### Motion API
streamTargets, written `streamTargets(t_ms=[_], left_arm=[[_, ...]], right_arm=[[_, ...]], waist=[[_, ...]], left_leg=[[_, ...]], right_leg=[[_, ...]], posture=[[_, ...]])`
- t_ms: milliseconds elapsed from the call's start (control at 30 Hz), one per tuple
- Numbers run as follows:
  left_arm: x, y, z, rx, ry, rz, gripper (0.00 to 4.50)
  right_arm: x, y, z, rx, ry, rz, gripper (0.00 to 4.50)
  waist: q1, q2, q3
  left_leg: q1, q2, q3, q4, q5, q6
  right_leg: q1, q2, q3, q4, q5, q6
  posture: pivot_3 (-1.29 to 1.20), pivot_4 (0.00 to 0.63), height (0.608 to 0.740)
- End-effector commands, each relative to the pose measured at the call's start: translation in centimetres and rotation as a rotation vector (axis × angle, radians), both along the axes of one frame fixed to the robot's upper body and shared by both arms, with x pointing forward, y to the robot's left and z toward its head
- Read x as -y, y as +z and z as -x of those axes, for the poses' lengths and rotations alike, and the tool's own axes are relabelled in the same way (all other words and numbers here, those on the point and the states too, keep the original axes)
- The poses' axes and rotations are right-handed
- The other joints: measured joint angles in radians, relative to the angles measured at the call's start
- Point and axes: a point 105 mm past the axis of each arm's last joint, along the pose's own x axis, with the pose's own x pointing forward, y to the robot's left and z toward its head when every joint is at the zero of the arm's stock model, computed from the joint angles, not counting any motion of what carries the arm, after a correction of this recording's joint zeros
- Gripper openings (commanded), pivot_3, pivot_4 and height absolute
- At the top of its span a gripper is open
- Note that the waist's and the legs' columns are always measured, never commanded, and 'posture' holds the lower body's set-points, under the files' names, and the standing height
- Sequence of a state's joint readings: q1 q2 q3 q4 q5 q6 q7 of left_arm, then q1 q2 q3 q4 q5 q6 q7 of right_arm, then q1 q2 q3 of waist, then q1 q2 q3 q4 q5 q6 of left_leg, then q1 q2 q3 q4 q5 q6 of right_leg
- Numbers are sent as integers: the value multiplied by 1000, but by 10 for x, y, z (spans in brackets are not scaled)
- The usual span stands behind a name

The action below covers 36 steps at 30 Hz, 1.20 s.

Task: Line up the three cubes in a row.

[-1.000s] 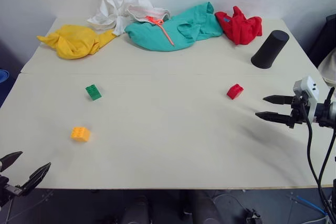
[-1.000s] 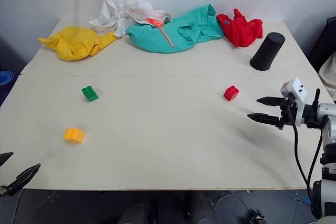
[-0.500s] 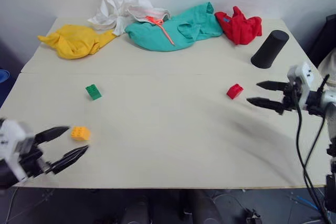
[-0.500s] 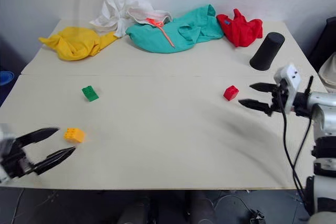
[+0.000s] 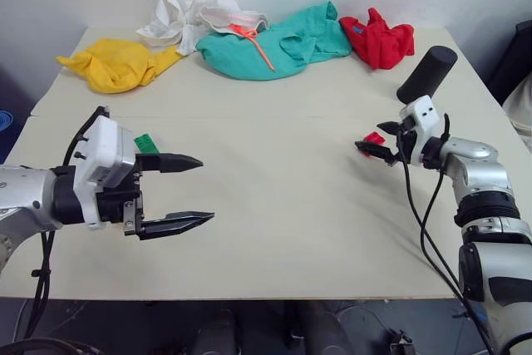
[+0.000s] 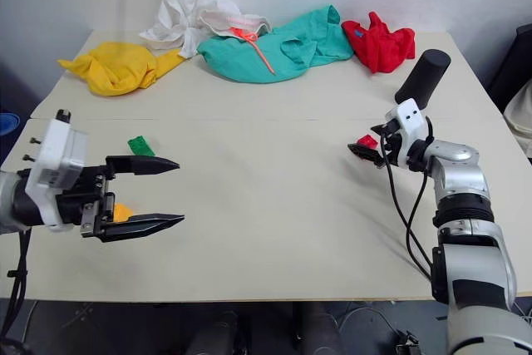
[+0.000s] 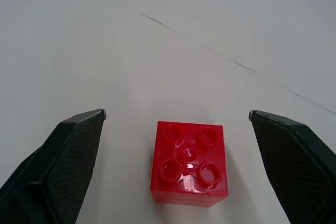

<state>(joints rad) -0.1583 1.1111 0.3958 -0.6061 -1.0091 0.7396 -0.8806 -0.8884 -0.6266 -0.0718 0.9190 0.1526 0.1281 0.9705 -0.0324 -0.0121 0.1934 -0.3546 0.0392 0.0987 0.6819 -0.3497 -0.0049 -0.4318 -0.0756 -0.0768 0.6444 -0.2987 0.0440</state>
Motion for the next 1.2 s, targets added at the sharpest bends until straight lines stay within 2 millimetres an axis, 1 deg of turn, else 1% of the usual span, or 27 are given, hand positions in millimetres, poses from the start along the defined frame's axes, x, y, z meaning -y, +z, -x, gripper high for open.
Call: streamTargets(t_ms=[33,133,200,233,400,467,500,600,667,733,800,833,867,933,1033,1200], left_arm=[[2,3,-3,25,-21,-10,4488],[5,7,-4,32,-40,-2,4488],[7,9,-5,39,-54,-3,4500],[7,9,-5,41,-59,-6,4500],[6,9,-8,51,-59,-13,4500],[5,9,-10,56,-57,-15,4500],[5,8,-11,57,-56,-14,4500],[3,7,-16,46,-48,-2,4500],[4,3,-17,30,-71,-14,4500],[6,-1,-15,14,-106,-36,4500],[8,-6,-13,4,-134,-58,4500],[9,-16,-12,6,-154,-111,4500],[9,-24,-11,6,-173,-150,4500],[9,-32,-10,0,-197,-179,4500],[15,-34,-12,-1,-225,-150,4500],[25,-33,-11,15,-272,-141,4500]], right_arm=[[0,4,-5,24,-18,24,4500],[0,1,-6,10,-31,24,4500],[0,-1,-7,-3,-35,15,4112],[-1,-2,-6,-7,-34,14,3879],[-2,-2,-4,10,-11,11,2225],[-1,1,-2,22,-6,-18,1525],[-1,3,-2,23,-4,-32,1526],[-7,6,6,27,85,-29,1526],[-28,11,30,5,304,-33,1526],[-49,13,65,-9,542,14,1526],[-61,11,88,-5,665,83,1526],[-72,5,101,22,733,152,1526],[-82,2,112,21,780,175,1526],[-92,-3,127,14,838,192,1526],[-103,-11,145,12,915,215,1526],[-112,-25,146,42,899,227,1526]], waist=[[0,0,0],[1,0,0],[1,0,0],[1,0,0],[1,0,0],[1,0,0],[2,0,0],[3,0,0],[4,0,0],[7,0,0],[8,0,0],[8,0,0],[8,0,0],[4,0,0],[7,0,0],[8,0,0]], left_leg=[[0,0,0,0,0,0],[0,0,0,0,0,0],[0,0,0,0,0,0],[0,0,0,0,0,0],[0,0,0,0,0,0],[0,0,0,0,0,0],[0,0,0,0,0,0],[0,0,0,0,0,0],[0,0,0,0,0,0],[0,0,-1,0,0,0],[-1,1,-2,0,0,0],[-1,1,-2,0,0,0],[-1,0,-2,0,0,0],[1,0,-2,0,0,0],[1,0,-1,0,0,-1],[1,0,-1,0,0,0]], right_leg=[[0,0,0,0,0,0],[0,0,0,0,0,0],[0,0,0,0,0,0],[0,0,0,0,0,0],[0,0,0,0,0,0],[0,0,0,0,0,0],[0,0,0,0,0,0],[0,0,0,0,0,0],[0,0,0,0,0,0],[0,1,0,0,0,0],[0,1,-1,0,0,1],[0,1,-1,0,0,1],[0,1,-1,0,1,1],[2,2,-1,-1,1,1],[2,2,0,0,1,1],[2,2,0,0,1,1]], posture=[[0,150,740],[0,150,740],[0,150,740],[0,150,740],[0,150,740],[0,150,740],[0,150,740],[0,150,740],[0,150,740],[0,150,740],[0,150,740],[0,150,740],[0,150,740],[0,150,740],[0,150,740],[0,150,740]])
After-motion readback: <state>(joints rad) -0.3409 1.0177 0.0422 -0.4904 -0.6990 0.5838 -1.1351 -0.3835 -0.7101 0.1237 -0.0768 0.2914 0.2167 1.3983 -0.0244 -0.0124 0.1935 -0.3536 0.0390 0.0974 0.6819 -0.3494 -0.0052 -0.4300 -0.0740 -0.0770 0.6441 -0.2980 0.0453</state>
